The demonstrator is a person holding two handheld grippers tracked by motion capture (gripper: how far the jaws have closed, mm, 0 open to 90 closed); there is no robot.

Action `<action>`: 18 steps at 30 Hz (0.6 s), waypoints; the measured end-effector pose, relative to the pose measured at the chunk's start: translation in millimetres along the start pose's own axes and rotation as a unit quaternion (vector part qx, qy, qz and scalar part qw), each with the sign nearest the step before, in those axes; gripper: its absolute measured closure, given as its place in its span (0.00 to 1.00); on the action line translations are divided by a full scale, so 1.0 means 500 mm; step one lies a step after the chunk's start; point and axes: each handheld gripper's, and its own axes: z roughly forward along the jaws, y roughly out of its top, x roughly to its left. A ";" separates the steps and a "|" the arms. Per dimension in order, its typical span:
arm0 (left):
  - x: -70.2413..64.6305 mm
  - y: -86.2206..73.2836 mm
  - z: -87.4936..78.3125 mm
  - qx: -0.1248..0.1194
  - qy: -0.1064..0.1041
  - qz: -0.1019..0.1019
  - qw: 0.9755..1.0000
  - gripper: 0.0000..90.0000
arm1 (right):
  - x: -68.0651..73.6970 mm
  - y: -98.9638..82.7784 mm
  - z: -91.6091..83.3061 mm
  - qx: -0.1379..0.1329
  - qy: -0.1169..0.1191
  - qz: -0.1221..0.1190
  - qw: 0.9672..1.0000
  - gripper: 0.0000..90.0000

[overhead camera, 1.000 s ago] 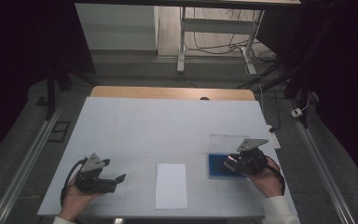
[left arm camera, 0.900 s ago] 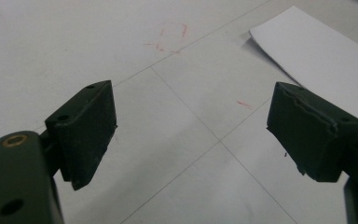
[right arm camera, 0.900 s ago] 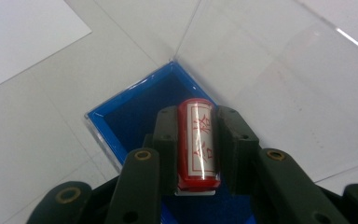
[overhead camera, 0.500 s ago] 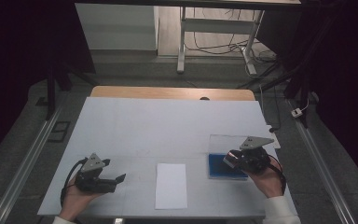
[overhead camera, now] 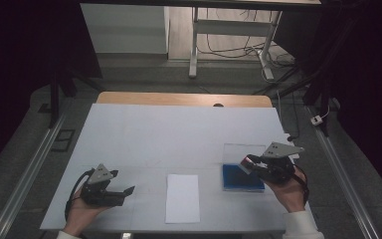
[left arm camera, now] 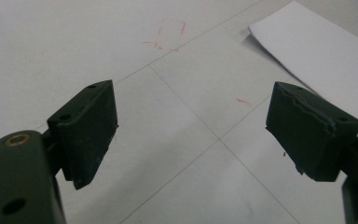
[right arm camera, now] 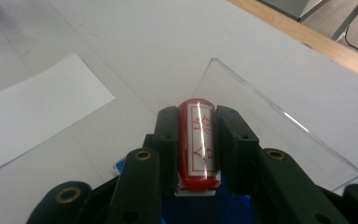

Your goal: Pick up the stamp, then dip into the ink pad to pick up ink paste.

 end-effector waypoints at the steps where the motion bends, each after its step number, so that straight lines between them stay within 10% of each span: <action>1: 0.000 0.000 0.000 0.000 0.001 0.001 1.000 0.19 | 0.001 0.002 -0.003 -0.002 0.001 0.001 1.000 0.78; 18: -0.002 0.002 -0.002 -0.001 0.002 0.003 1.000 0.19 | 0.012 0.012 0.000 0.009 -0.002 -0.007 1.000 0.78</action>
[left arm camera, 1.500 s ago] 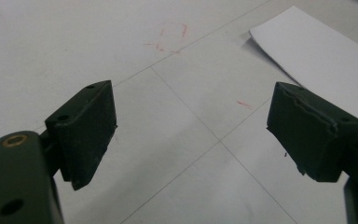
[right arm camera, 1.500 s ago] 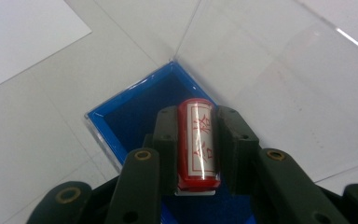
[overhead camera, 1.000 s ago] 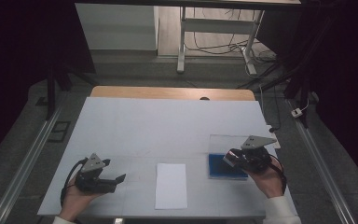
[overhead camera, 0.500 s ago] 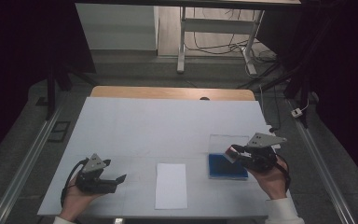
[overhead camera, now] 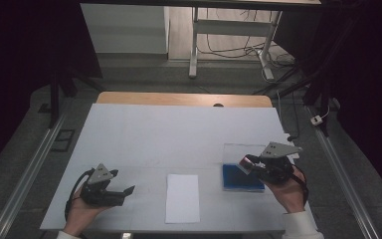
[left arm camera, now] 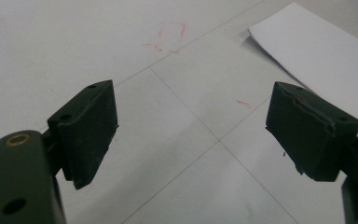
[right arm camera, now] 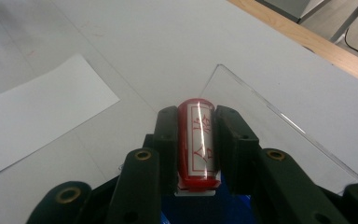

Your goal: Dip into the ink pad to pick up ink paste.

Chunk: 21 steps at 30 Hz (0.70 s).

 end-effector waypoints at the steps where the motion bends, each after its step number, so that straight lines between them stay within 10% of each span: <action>1: 0.000 0.000 0.000 0.000 -0.001 0.000 1.000 0.19 | 0.000 0.000 0.001 0.004 -0.001 0.001 1.000 0.78; 21: -0.001 0.000 -0.002 0.000 0.000 0.004 1.000 0.19 | -0.007 -0.034 0.060 0.065 -0.004 0.005 0.998 0.78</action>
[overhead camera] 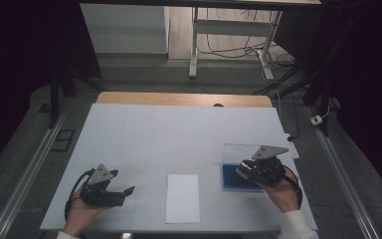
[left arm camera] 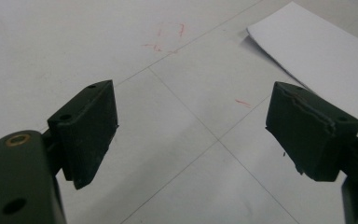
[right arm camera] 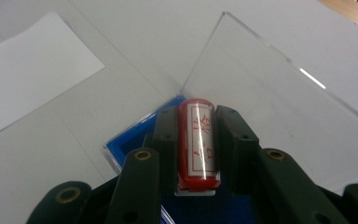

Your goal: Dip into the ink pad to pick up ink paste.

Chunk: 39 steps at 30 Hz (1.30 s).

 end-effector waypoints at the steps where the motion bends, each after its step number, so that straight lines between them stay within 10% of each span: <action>1: 0.000 0.000 0.000 0.000 0.000 0.000 1.000 0.19 | 0.000 0.000 0.000 0.000 0.000 0.000 1.000 0.78; 39: -0.001 -0.001 0.002 0.004 -0.002 0.006 1.000 0.19 | -0.003 -0.023 0.041 0.033 -0.001 0.002 0.999 0.78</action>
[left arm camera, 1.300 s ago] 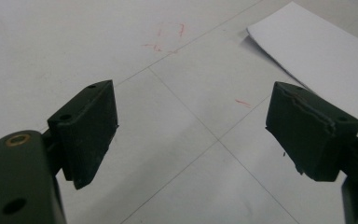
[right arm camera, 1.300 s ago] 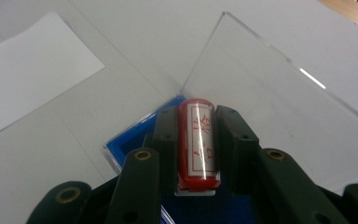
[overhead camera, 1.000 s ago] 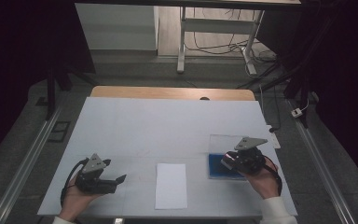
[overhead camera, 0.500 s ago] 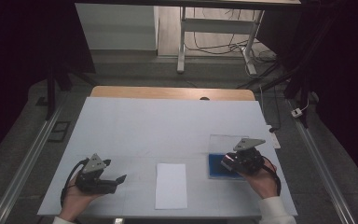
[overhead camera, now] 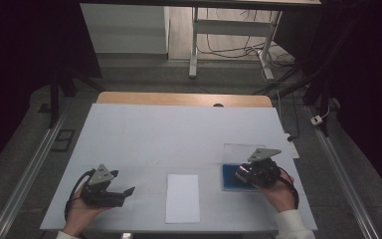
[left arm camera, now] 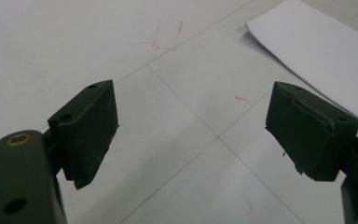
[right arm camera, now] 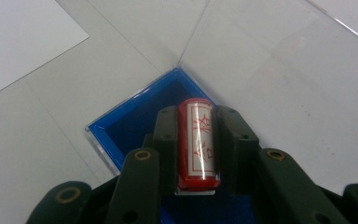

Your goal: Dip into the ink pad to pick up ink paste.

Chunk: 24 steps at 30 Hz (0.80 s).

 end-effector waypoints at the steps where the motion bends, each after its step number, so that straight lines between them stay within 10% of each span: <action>1: 0.000 0.000 0.000 0.000 0.001 0.000 1.000 0.19 | 0.000 0.000 0.000 0.001 -0.001 -0.002 1.000 0.78; 24: -0.003 0.000 -0.001 -0.006 0.008 0.007 1.000 0.20 | 0.012 0.007 0.003 0.014 -0.015 -0.025 0.999 0.78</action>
